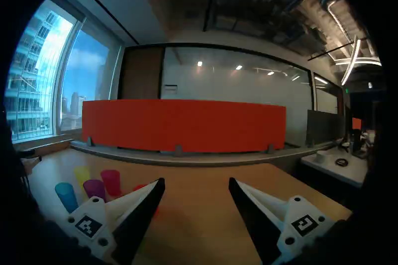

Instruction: Pour water

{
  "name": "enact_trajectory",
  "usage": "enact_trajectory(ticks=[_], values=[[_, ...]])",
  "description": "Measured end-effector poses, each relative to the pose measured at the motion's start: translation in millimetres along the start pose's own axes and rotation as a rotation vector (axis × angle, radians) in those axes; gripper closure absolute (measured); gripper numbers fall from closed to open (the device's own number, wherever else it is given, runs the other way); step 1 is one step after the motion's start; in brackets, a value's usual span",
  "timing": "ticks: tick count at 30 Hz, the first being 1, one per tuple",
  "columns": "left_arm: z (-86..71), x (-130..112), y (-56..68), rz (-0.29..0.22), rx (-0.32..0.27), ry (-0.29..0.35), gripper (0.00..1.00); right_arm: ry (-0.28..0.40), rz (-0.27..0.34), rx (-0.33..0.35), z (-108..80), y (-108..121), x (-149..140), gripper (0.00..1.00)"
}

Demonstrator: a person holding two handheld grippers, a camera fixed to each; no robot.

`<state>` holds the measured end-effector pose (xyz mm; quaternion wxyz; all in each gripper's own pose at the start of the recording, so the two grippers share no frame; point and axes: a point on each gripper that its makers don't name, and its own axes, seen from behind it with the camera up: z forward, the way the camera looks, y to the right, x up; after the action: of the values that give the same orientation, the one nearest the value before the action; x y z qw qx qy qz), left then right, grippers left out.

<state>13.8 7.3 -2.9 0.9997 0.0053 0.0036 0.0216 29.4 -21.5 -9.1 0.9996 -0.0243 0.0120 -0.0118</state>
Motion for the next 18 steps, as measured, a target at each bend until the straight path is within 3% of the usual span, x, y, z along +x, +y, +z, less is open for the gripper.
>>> enact_trajectory(ticks=[18], values=[[3.5, -17.1, -5.5, -0.029, -0.006, 0.003, 0.03, -0.017, 0.0, -0.015, 6.8, 0.6, -2.6, 0.01]])
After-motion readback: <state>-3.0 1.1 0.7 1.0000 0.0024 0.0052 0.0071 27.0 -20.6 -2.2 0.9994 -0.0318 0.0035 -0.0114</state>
